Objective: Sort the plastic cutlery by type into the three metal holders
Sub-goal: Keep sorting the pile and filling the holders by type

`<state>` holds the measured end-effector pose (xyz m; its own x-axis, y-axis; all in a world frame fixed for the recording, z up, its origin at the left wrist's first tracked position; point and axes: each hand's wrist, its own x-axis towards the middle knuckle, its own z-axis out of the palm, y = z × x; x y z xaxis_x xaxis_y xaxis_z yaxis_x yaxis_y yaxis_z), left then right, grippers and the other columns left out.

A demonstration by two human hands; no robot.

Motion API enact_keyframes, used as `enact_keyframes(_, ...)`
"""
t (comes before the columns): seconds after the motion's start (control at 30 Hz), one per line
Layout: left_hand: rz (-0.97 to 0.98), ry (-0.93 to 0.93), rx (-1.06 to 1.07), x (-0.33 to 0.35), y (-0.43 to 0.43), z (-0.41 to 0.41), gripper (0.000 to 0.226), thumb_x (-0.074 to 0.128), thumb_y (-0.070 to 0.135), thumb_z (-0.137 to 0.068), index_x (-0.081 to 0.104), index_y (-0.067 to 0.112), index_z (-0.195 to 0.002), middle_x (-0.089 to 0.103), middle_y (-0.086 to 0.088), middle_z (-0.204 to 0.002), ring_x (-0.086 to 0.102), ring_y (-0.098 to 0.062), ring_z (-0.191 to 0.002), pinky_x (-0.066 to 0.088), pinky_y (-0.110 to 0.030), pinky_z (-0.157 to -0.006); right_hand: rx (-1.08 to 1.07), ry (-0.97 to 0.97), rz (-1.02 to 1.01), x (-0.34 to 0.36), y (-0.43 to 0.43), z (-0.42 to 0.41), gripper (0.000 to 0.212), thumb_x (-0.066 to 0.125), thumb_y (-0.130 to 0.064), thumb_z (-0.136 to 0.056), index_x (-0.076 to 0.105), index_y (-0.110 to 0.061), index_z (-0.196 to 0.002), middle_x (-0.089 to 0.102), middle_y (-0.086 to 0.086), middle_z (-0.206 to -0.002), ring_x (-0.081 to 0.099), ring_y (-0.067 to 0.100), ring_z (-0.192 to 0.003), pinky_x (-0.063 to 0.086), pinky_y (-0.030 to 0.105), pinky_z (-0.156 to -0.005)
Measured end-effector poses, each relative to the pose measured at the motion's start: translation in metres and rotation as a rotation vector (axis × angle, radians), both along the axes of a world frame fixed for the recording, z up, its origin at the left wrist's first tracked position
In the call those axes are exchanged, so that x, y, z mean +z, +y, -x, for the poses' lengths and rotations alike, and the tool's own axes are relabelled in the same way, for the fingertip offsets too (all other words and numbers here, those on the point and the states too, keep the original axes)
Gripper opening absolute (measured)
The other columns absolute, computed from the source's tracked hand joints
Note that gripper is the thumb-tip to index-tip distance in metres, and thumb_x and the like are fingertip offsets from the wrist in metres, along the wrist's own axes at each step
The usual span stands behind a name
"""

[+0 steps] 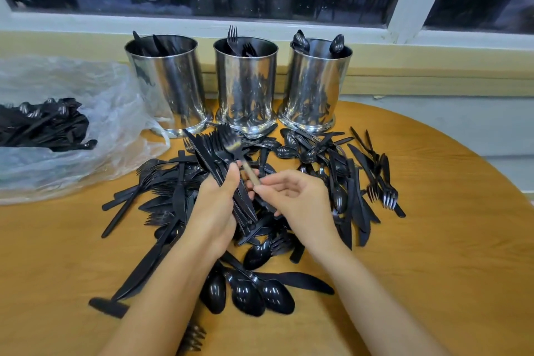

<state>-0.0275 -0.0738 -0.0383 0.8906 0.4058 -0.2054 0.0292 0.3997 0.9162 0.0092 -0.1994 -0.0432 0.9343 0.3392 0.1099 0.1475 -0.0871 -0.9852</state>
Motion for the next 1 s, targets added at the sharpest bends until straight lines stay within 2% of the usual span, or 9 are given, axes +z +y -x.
enact_keyframes(0.07, 0.037, -0.008, -0.003, 0.0, 0.0, 0.0, 0.025, 0.041, 0.025, -0.104, 0.063, 0.014, -0.105, 0.075, -0.001, -0.092, 0.071, -0.019, -0.087, 0.057, -0.041, -0.079, 0.026, -0.008, 0.044, -0.002, 0.002, 0.001, 0.01, 0.078, -0.013, -0.08, 0.074, -0.01, -0.088, 0.071, 0.001, -0.074, 0.064, 0.006, -0.063, 0.047, 0.016, -0.05)
enact_keyframes(0.13, 0.051, -0.009, -0.001, 0.0, 0.001, -0.001, 0.024, 0.042, 0.024, -0.104, 0.061, 0.013, -0.115, 0.072, -0.001, -0.094, 0.069, -0.021, -0.089, 0.057, -0.045, -0.08, 0.043, -0.016, 0.065, -0.002, 0.001, -0.001, 0.01, 0.079, -0.013, -0.079, 0.074, -0.009, -0.087, 0.068, 0.002, -0.071, 0.06, 0.003, -0.059, 0.046, 0.015, -0.049)
enact_keyframes(0.23, 0.041, -0.026, -0.02, 0.0, 0.003, -0.001, 0.027, 0.044, 0.023, -0.103, 0.06, 0.014, -0.122, 0.07, 0.002, -0.092, 0.066, -0.02, -0.093, 0.055, -0.041, -0.083, 0.065, -0.034, 0.06, -0.003, -0.002, -0.005, 0.006, 0.078, -0.013, -0.08, 0.074, -0.011, -0.084, 0.066, 0.002, -0.069, 0.058, 0.004, -0.057, 0.046, 0.016, -0.048)
enact_keyframes(0.33, 0.042, -0.055, -0.074, 0.0, 0.0, 0.0, 0.023, 0.047, 0.02, -0.101, 0.061, 0.016, -0.119, 0.07, 0.005, -0.081, 0.067, -0.015, -0.086, 0.058, -0.036, -0.078, 0.071, -0.065, 0.074, -0.003, -0.003, -0.006, 0.005, 0.078, -0.013, -0.08, 0.075, -0.013, -0.085, 0.068, 0.006, -0.071, 0.059, 0.006, -0.058, 0.048, 0.018, -0.049)
enact_keyframes(0.47, 0.029, -0.063, -0.01, -0.001, 0.002, -0.001, 0.022, 0.047, 0.017, -0.102, 0.061, 0.015, -0.119, 0.063, 0.004, -0.076, 0.061, -0.013, -0.078, 0.052, -0.038, -0.089, 0.035, -0.131, 0.138, 0.007, -0.017, -0.013, 0.005, 0.075, -0.018, -0.082, 0.076, -0.022, -0.084, 0.072, -0.004, -0.073, 0.064, 0.005, -0.06, 0.052, 0.017, -0.057)
enact_keyframes(0.57, 0.094, -0.075, 0.013, -0.001, 0.005, -0.002, 0.022, 0.043, 0.018, -0.104, 0.058, 0.011, -0.119, 0.055, 0.002, -0.074, 0.059, -0.014, -0.069, 0.057, -0.034, -0.078, -0.27, -0.268, 0.362, 0.011, -0.047, -0.036, 0.006, 0.07, -0.023, -0.087, 0.072, -0.028, -0.086, 0.066, -0.016, -0.072, 0.063, 0.0, -0.065, 0.052, 0.014, -0.064)
enact_keyframes(0.67, 0.128, -0.07, -0.008, -0.001, 0.006, -0.002, 0.024, 0.041, 0.02, -0.105, 0.054, 0.008, -0.122, 0.051, 0.001, -0.071, 0.053, -0.014, -0.058, 0.055, -0.027, -0.059, -0.468, -0.243, 0.596, 0.002, -0.078, -0.061, 0.01, 0.065, -0.018, -0.092, 0.071, -0.014, -0.1, 0.062, -0.01, -0.079, 0.058, 0.003, -0.074, 0.047, 0.017, -0.071)
enact_keyframes(0.8, 0.13, -0.056, -0.034, -0.001, 0.003, -0.001, 0.021, 0.042, 0.02, -0.104, 0.055, 0.009, -0.117, 0.05, 0.002, -0.068, 0.048, -0.012, -0.053, 0.05, -0.025, -0.053, -0.56, -0.184, 0.715, -0.011, -0.09, -0.08, 0.028, 0.063, -0.022, -0.094, 0.063, -0.006, -0.117, 0.06, 0.0, -0.089, 0.054, 0.012, -0.078, 0.044, 0.026, -0.071)
enact_keyframes(1.0, 0.138, -0.064, -0.042, 0.001, 0.001, 0.0, 0.019, 0.041, 0.019, -0.105, 0.056, 0.01, -0.113, 0.049, 0.002, -0.068, 0.048, -0.012, -0.053, 0.049, -0.025, -0.053, -0.575, -0.159, 0.873, -0.015, -0.08, -0.082, 0.037, 0.065, -0.034, -0.092, 0.059, -0.014, -0.122, 0.066, 0.005, -0.101, 0.062, 0.023, -0.092, 0.05, 0.032, -0.071)
